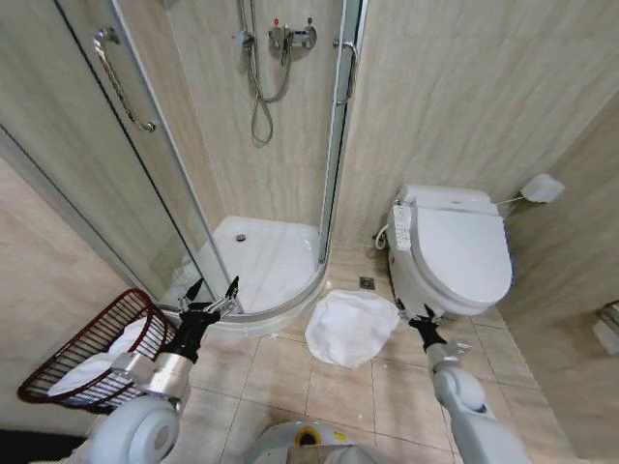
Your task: Discard the used towel into the hamper.
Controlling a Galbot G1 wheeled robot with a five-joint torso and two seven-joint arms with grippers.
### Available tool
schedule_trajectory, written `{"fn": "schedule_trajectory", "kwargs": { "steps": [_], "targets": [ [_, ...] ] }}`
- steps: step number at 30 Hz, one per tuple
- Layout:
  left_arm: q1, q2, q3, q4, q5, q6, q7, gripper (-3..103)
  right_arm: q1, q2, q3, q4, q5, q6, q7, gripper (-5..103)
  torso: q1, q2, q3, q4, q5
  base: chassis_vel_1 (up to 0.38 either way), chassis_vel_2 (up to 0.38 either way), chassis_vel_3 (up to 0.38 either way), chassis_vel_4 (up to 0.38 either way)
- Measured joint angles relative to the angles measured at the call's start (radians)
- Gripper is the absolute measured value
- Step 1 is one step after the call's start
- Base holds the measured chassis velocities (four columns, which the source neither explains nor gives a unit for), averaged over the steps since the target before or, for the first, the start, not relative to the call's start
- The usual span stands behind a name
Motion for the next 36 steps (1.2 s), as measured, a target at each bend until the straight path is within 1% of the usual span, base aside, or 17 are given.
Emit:
{"fn": "schedule_trajectory", "kwargs": {
  "steps": [1, 3, 4, 6, 7, 14, 18, 24, 26, 28, 29, 32, 34, 36],
  "targets": [
    [0.0, 0.0, 0.0, 0.0, 0.0, 0.0, 0.0, 100, 0.025, -0.002, -0.018, -0.046, -0.001, -0.003, -0.015, 100, 0.0, 0.0, 0.0, -0.0001, 0.0001, 0.0, 0.0, 0.0, 0.0],
    [0.0, 0.0, 0.0, 0.0, 0.0, 0.0, 0.0, 100, 0.045, -0.004, -0.031, -0.08, -0.002, -0.008, -0.027, 100, 0.0, 0.0, 0.0, 0.0, 0.0, 0.0, 0.0, 0.0, 0.0],
    [0.0, 0.0, 0.0, 0.0, 0.0, 0.0, 0.0, 100, 0.121, 0.001, -0.064, -0.207, -0.048, -0.003, -0.048, 100, 0.0, 0.0, 0.0, 0.0, 0.0, 0.0, 0.0, 0.0, 0.0],
    [0.0, 0.0, 0.0, 0.0, 0.0, 0.0, 0.0, 100, 0.128, 0.003, -0.067, -0.217, -0.054, -0.002, -0.048, 100, 0.0, 0.0, 0.0, 0.0001, 0.0001, 0.0, 0.0, 0.0, 0.0],
    [0.0, 0.0, 0.0, 0.0, 0.0, 0.0, 0.0, 100, 0.149, 0.012, -0.072, -0.256, -0.079, 0.01, -0.048, 100, 0.0, 0.0, 0.0, 0.0001, 0.0001, 0.0, 0.0, 0.0, 0.0],
    [0.0, 0.0, 0.0, 0.0, 0.0, 0.0, 0.0, 100, 0.138, 0.029, -0.065, -0.266, -0.114, 0.05, -0.03, 100, 0.0, 0.001, 0.0, -0.0002, -0.0001, 0.0, 0.0, 0.0, 0.0],
    [0.0, 0.0, 0.0, 0.0, 0.0, 0.0, 0.0, 100, 0.132, 0.032, -0.06, -0.266, -0.116, 0.055, -0.031, 100, -0.002, -0.003, -0.001, 0.0001, -0.0002, 0.0, 0.0, 0.0, 0.0],
    [0.0, 0.0, 0.0, 0.0, 0.0, 0.0, 0.0, 100, 0.116, 0.031, -0.055, -0.262, -0.116, 0.063, -0.035, 100, -0.016, -0.031, -0.015, 0.0, 0.0, 0.0, 0.0, 0.0, 0.0],
    [0.0, 0.0, 0.0, 0.0, 0.0, 0.0, 0.0, 100, 0.116, 0.031, -0.055, -0.262, -0.116, 0.064, -0.035, 100, -0.017, -0.033, -0.016, 0.0, 0.0, 0.0, 0.0, 0.0, 0.0],
    [0.0, 0.0, 0.0, 0.0, 0.0, 0.0, 0.0, 100, 0.117, 0.024, -0.058, -0.269, -0.118, 0.067, -0.037, 100, -0.023, -0.049, -0.025, 0.0, -0.0001, 0.0, 0.0, 0.0, 0.0],
    [0.0, 0.0, 0.0, 0.0, 0.0, 0.0, 0.0, 100, 0.117, 0.024, -0.058, -0.269, -0.118, 0.067, -0.037, 100, -0.023, -0.049, -0.025, 0.0, -0.0001, 0.0, 0.0, 0.0, 0.0],
    [0.0, 0.0, 0.0, 0.0, 0.0, 0.0, 0.0, 100, 0.132, 0.017, -0.067, -0.295, -0.129, 0.073, -0.052, 100, -0.032, -0.067, -0.035, 0.0, -0.0001, 0.0, 0.0, 0.0, 0.0],
    [0.0, 0.0, 0.0, 0.0, 0.0, 0.0, 0.0, 100, 0.137, 0.016, -0.07, -0.305, -0.132, 0.076, -0.06, 100, -0.034, -0.07, -0.036, 0.0001, 0.0, 0.0, 0.0, 0.0, 0.0],
    [0.0, 0.0, 0.0, 0.0, 0.0, 0.0, 0.0, 100, 0.158, 0.009, -0.082, -0.349, -0.141, 0.09, -0.1, 100, -0.036, -0.074, -0.039, 0.0, 0.0001, 0.0, 0.0, 0.0, 0.0]
  ]
}}
